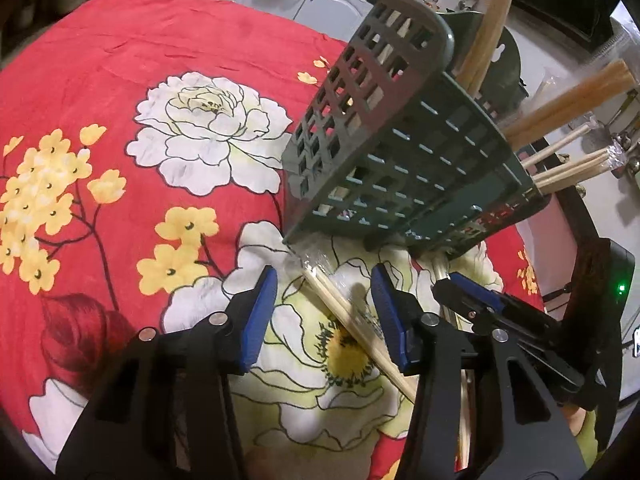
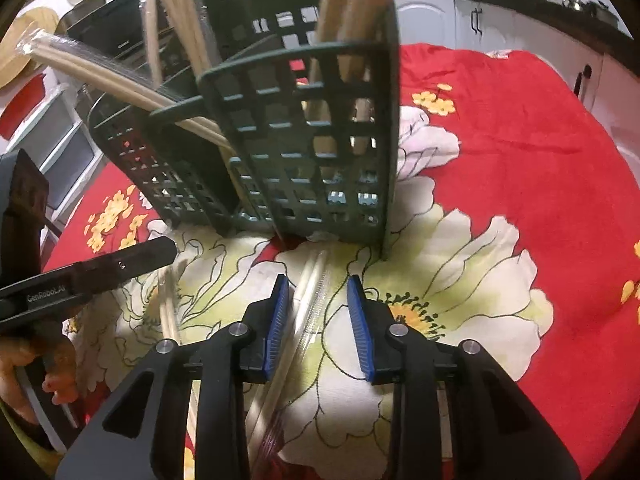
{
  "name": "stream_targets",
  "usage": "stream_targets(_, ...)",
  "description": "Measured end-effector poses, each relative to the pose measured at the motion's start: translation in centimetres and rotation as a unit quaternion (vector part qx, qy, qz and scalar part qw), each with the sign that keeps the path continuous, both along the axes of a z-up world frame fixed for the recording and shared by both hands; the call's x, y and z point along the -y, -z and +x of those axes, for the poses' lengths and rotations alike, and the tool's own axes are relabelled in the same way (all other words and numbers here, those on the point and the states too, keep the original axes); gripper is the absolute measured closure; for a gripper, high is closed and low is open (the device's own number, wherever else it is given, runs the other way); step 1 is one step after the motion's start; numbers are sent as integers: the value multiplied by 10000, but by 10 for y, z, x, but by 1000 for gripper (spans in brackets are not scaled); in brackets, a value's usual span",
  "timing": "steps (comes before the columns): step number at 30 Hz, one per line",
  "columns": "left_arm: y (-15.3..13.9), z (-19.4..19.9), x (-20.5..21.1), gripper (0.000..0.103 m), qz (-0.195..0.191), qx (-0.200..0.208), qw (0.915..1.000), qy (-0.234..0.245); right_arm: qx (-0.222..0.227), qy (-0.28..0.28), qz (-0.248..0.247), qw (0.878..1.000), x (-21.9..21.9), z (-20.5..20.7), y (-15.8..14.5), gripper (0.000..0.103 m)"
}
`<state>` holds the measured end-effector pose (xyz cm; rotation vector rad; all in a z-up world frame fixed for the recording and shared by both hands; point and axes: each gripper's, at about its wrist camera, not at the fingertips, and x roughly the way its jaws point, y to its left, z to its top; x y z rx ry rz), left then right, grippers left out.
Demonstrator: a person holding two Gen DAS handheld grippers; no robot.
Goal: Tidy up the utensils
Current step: 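Lower the left tool onto a wrapped chopstick and close it while the right tool grasps another, then lift the left tool's chopstick high over the caddy while the right tool raises its chopstick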
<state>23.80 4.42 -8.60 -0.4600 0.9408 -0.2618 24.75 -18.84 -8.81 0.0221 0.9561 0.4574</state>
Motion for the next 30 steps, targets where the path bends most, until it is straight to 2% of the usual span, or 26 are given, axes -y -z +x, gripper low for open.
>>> stream_targets(5, 2, 4, 3, 78, 343, 96, 9994, 0, -197, -43, 16, 9998, 2, 6, 1, 75)
stream_targets(11, 5, 7, -12, 93, 342, 130, 9993, -49, -347, 74, 119, 9993, 9, 12, 3, 86)
stream_targets(16, 7, 8, -17, 97, 209, 124, 9997, -33, -393, 188, 182, 9989, 19, 13, 0, 97)
stream_targets(22, 4, 4, -21, 99, 136, 206, 9997, 51, -277, 149, 272, 9991, 22, -1, -15, 97)
stream_targets(30, -26, -22, -21, 100, 241, 679, 9973, 149, 400, 99, 479, 9980, 37, -28, -58, 97)
